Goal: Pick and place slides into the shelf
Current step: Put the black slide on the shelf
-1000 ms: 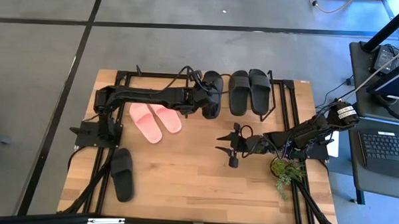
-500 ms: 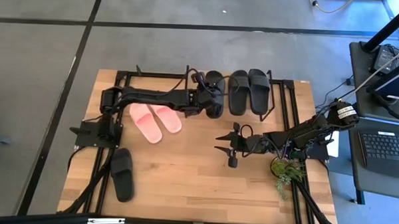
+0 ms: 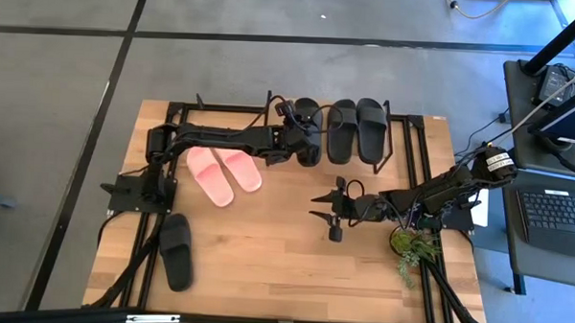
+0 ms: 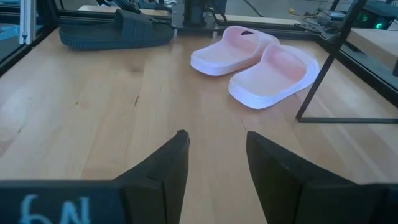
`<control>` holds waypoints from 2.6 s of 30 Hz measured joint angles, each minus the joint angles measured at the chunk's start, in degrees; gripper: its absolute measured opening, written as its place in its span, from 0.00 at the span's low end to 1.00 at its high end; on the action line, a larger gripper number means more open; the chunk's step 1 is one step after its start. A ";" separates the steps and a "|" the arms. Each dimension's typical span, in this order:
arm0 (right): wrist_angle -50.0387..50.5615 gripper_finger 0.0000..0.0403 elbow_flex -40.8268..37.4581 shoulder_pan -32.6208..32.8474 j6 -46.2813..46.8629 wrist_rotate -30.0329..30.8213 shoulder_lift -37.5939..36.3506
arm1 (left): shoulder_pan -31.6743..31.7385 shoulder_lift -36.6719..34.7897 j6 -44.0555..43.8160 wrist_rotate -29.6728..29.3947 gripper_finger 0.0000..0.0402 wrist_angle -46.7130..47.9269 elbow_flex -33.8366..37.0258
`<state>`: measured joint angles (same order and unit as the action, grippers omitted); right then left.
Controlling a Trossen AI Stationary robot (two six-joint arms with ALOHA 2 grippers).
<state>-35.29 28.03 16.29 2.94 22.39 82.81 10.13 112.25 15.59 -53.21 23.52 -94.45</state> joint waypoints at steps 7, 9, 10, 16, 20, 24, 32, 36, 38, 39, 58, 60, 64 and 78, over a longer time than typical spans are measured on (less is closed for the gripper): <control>0.00 0.40 0.00 0.00 0.01 0.00 0.00 | 0.00 0.00 0.02 0.04 0.12 -0.41 0.00; 0.00 0.40 0.00 0.00 0.02 0.00 0.00 | 0.04 0.00 0.02 0.04 0.13 -0.41 0.02; 0.00 0.40 0.00 0.00 0.02 0.00 0.00 | 0.07 0.00 0.02 0.02 0.13 -0.41 0.02; 0.00 0.40 0.00 0.00 0.02 0.00 0.01 | 0.09 0.00 0.04 0.02 0.20 -0.45 0.02; 0.00 0.40 0.00 0.00 0.03 0.00 0.01 | 0.11 0.00 0.06 0.00 0.26 -0.47 0.02; 0.00 0.40 0.00 0.00 0.04 0.00 0.01 | 0.11 0.00 0.08 -0.02 0.32 -0.55 0.02; 0.00 0.40 -0.02 0.00 0.04 0.00 0.00 | 0.11 0.00 2.93 -0.21 0.44 -1.72 0.02; 0.00 0.40 -0.02 0.00 0.08 0.00 -0.01 | 0.09 0.00 3.17 -0.80 0.47 -4.62 0.07; 0.01 0.40 -0.02 0.00 1.10 0.00 0.00 | 0.11 0.00 3.19 -1.65 0.47 -5.30 0.07; 0.02 0.40 -0.02 0.00 1.33 0.00 0.01 | 0.13 0.00 3.19 -1.92 0.47 -5.29 0.07; 0.13 0.40 -0.02 0.01 1.33 0.00 0.00 | 0.63 0.00 4.48 -2.69 0.48 -5.15 0.07; 0.39 0.40 -0.02 0.00 1.33 0.00 0.01 | 0.63 0.00 4.47 -2.69 0.50 -5.14 0.07; 0.44 0.40 -0.04 0.00 1.33 0.00 -0.01 | 0.74 0.00 4.46 -2.71 0.55 -5.13 0.07; 0.45 0.40 -0.04 0.00 1.33 0.00 0.01 | 0.83 0.00 4.46 0.18 0.57 -2.90 0.00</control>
<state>-34.84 27.99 16.29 4.27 22.39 82.82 10.97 112.25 20.06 -53.03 20.62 -94.45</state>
